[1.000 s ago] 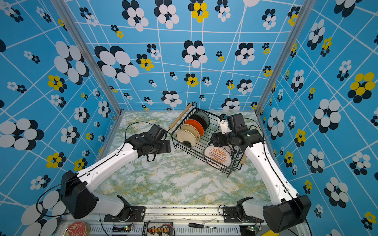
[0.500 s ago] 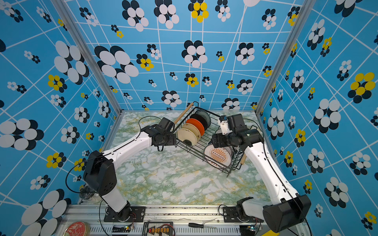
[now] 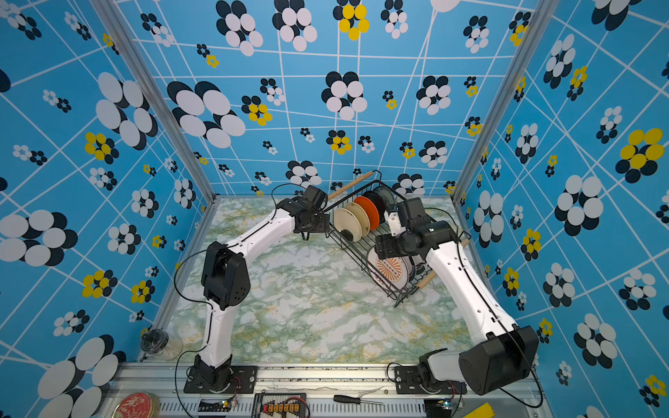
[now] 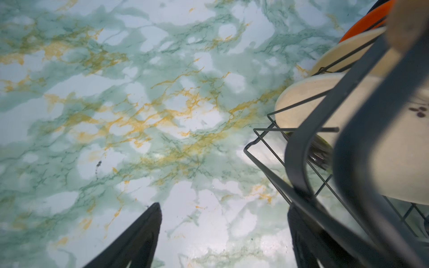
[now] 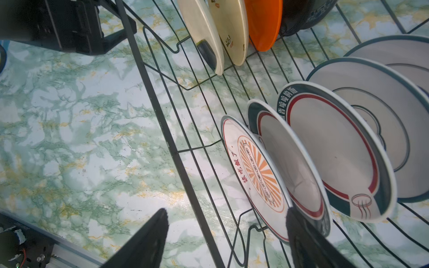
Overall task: Unload the plates from the dish rack
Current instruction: Rotate the dish rack at the top-right of the table.
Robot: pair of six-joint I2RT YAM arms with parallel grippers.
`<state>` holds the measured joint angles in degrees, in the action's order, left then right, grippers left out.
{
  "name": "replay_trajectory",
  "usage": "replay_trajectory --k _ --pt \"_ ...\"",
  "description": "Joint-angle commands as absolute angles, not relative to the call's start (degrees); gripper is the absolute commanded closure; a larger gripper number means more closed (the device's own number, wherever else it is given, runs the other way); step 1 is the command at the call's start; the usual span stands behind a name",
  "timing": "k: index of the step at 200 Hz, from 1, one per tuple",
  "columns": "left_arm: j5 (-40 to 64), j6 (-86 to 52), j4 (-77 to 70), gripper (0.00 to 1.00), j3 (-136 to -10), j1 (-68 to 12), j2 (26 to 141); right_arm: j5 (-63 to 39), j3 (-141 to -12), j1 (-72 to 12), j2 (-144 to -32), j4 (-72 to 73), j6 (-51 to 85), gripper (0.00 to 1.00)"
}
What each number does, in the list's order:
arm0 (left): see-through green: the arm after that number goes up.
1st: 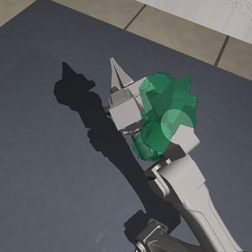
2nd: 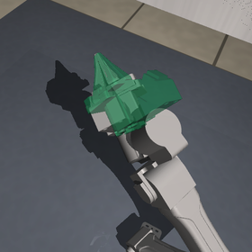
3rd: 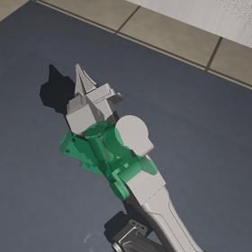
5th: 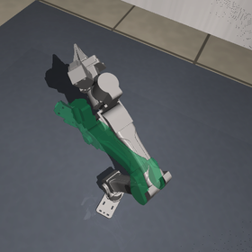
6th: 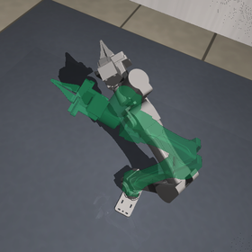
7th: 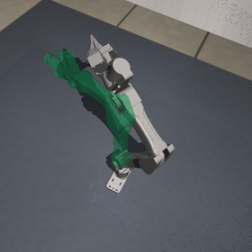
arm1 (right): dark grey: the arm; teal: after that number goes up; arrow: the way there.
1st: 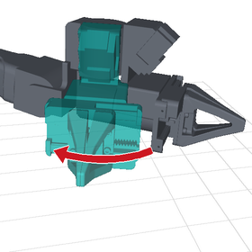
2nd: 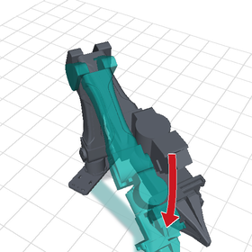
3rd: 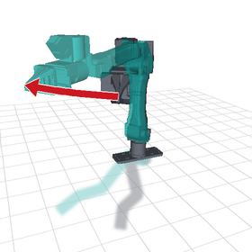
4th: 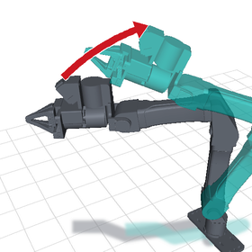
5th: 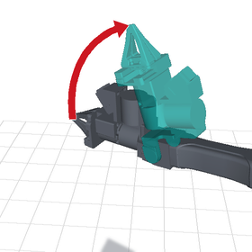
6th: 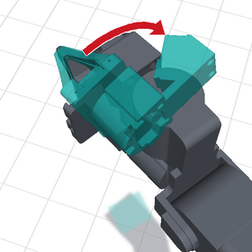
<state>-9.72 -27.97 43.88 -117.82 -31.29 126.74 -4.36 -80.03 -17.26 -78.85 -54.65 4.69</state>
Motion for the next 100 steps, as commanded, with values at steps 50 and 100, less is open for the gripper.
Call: replay_trajectory --k 50,100 --pt "-4.65 -27.46 45.20 0.11 -129.49 -30.08 135.21 0.30 -81.65 -17.57 -82.06 -56.54 5.88 0.21" --pt "-4.21 -27.89 39.43 0.03 -114.53 -28.75 123.68 2.80 -81.91 -17.58 -83.55 -55.99 7.45 0.23"
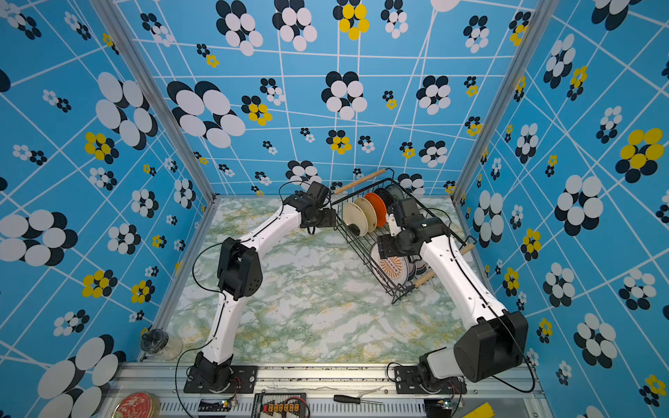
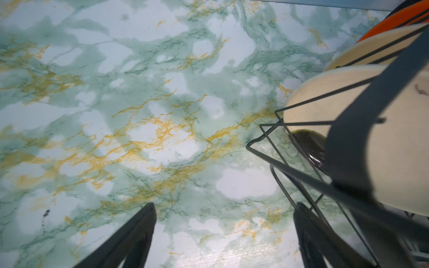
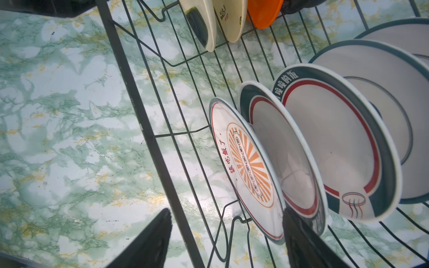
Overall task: Unload the plates from the dish rack
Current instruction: Rotate the dish rack at the top-right of the table, then pick up the plate from the dish rack.
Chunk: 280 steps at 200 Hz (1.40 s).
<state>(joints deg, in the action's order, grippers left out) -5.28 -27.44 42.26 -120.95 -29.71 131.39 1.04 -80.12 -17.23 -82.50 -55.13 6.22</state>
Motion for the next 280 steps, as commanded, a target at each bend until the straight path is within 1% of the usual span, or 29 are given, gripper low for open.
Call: replay_trajectory --k 1,49,77,104,128,153,166,185,201,217,231,242,280 --pt "-4.22 -27.87 39.31 0.03 -114.04 -28.70 123.27 2.81 -81.91 -17.58 -83.61 -56.03 7.42 0.23" --pt "-4.91 -28.37 33.79 0.02 -95.45 -27.13 107.58 4.83 -81.70 -17.49 -85.86 -55.57 6.54 0.23" --pt "-5.22 -29.08 32.85 0.01 -87.11 -26.37 99.73 5.52 -82.18 -17.29 -86.81 -55.83 5.29 0.23" --pt "-2.98 -30.60 30.11 0.01 -78.79 -25.43 92.60 5.73 -81.91 -16.83 -87.77 -55.86 3.88 0.23" --pt "-2.48 -31.64 28.28 0.01 -73.86 -25.22 87.42 5.98 -81.82 -16.45 -89.14 -56.18 2.31 0.24" --pt "-2.06 -31.58 27.19 0.01 -71.08 -25.18 83.07 5.53 -81.99 -16.35 -90.00 -56.64 1.18 0.28" --pt "-3.06 -31.73 27.44 0.01 -69.91 -25.22 81.23 5.54 -81.38 -16.26 -89.65 -56.05 0.76 0.31" --pt "-3.77 -31.56 29.79 0.01 -69.31 -25.22 79.20 5.61 -80.62 -16.07 -89.35 -55.30 0.27 0.45" --pt "-5.78 -32.05 32.09 0.01 -68.51 -25.31 77.35 6.00 -79.95 -16.08 -89.13 -54.69 -0.29 0.46" --pt "-9.19 -33.62 34.09 0.01 -66.73 -25.42 74.96 6.35 -79.21 -15.97 -89.03 -54.07 -1.13 0.51" --pt "-11.49 -34.13 35.48 0.01 -65.30 -25.31 72.74 6.65 -78.86 -15.83 -89.16 -53.73 -1.53 0.53" --pt "-13.22 -34.36 36.82 0.01 -64.54 -25.27 71.15 6.78 -78.84 -15.82 -89.37 -53.64 -1.73 0.57" --pt "-13.08 -32.61 40.23 0.01 -63.69 -24.30 68.61 7.06 -78.48 -15.82 -89.65 -53.22 -2.11 0.60"
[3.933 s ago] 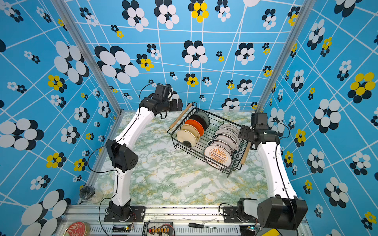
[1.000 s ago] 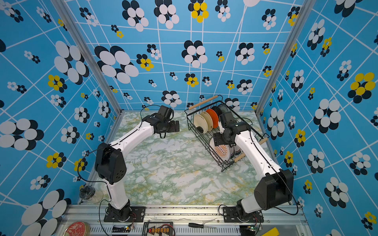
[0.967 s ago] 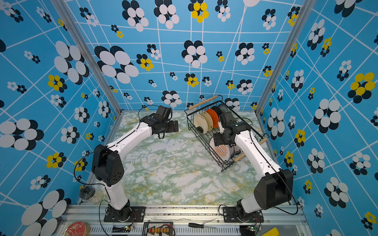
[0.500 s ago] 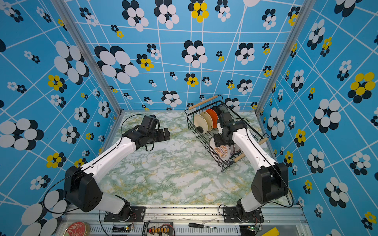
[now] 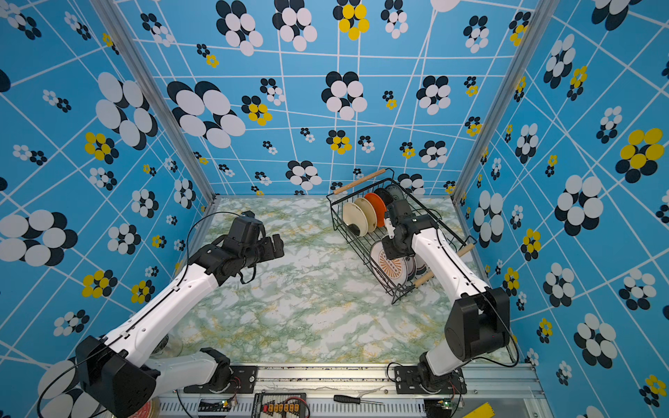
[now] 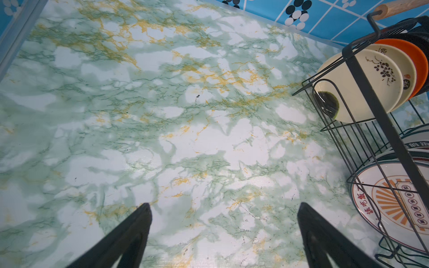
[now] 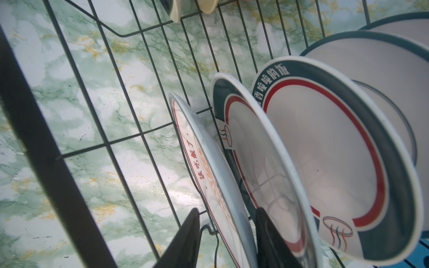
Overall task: Unload the plates from the dish rack
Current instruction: Pick up the plate from the dish rack.
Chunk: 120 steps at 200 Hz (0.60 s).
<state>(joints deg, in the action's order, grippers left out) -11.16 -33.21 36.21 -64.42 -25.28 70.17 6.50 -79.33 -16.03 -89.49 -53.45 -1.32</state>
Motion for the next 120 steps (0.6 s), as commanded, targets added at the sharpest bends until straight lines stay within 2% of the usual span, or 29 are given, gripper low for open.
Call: replay_trajectory --k 1,33,70,120 --pt "-12.91 -32.52 40.29 0.01 -63.75 -24.23 68.63 7.09 -78.48 -15.82 -89.69 -53.15 -2.16 0.60" --pt "-10.12 -28.27 43.33 0.01 -66.05 -23.12 69.77 6.61 -77.36 -15.81 -90.31 -52.29 -2.24 0.64" --pt "-7.94 -25.06 40.13 0.01 -63.46 -23.14 67.37 6.33 -76.00 -15.82 -91.07 -50.92 -1.54 0.69" --pt "-9.54 -24.84 39.34 0.01 -61.52 -22.98 64.95 6.15 -74.06 -15.82 -90.79 -49.03 -1.23 0.83"
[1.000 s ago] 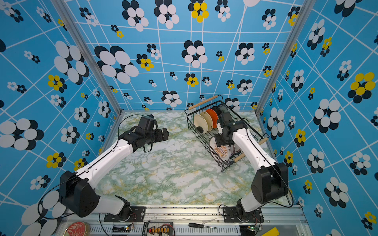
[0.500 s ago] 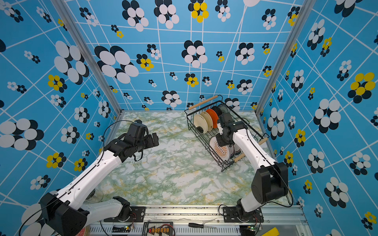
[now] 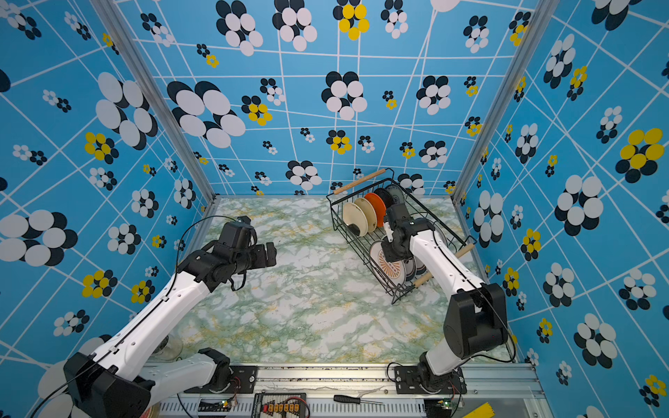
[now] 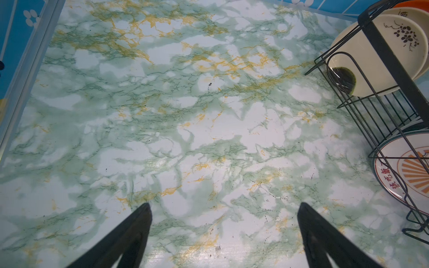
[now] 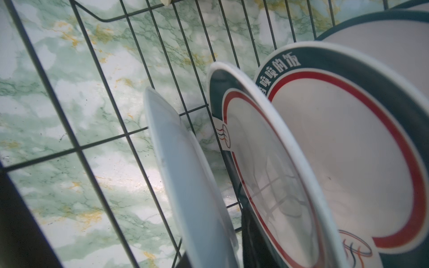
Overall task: Unload the plates from the dish rack
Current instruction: Pick up the plate from the dish rack.
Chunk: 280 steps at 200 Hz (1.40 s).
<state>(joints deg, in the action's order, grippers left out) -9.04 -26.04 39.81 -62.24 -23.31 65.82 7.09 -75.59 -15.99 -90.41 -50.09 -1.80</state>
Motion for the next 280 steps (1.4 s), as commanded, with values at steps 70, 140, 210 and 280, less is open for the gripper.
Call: replay_trajectory --k 70,140,210,280 --pt "-8.05 -25.76 39.58 0.01 -62.22 -22.88 67.19 6.47 -72.84 -15.82 -88.81 -48.25 -1.82 1.00" --pt "-5.24 -25.81 36.66 0.01 -62.14 -22.90 67.70 9.29 -76.89 -15.82 -83.01 -50.80 -1.69 1.00" --pt "-0.90 -24.55 35.42 0.01 -62.70 -22.86 68.42 11.69 -79.42 -15.82 -75.86 -47.35 0.37 1.00" --pt "2.05 -25.48 33.84 0.01 -63.06 -22.85 68.23 7.36 -84.29 -15.82 -71.18 -39.65 13.57 1.00"
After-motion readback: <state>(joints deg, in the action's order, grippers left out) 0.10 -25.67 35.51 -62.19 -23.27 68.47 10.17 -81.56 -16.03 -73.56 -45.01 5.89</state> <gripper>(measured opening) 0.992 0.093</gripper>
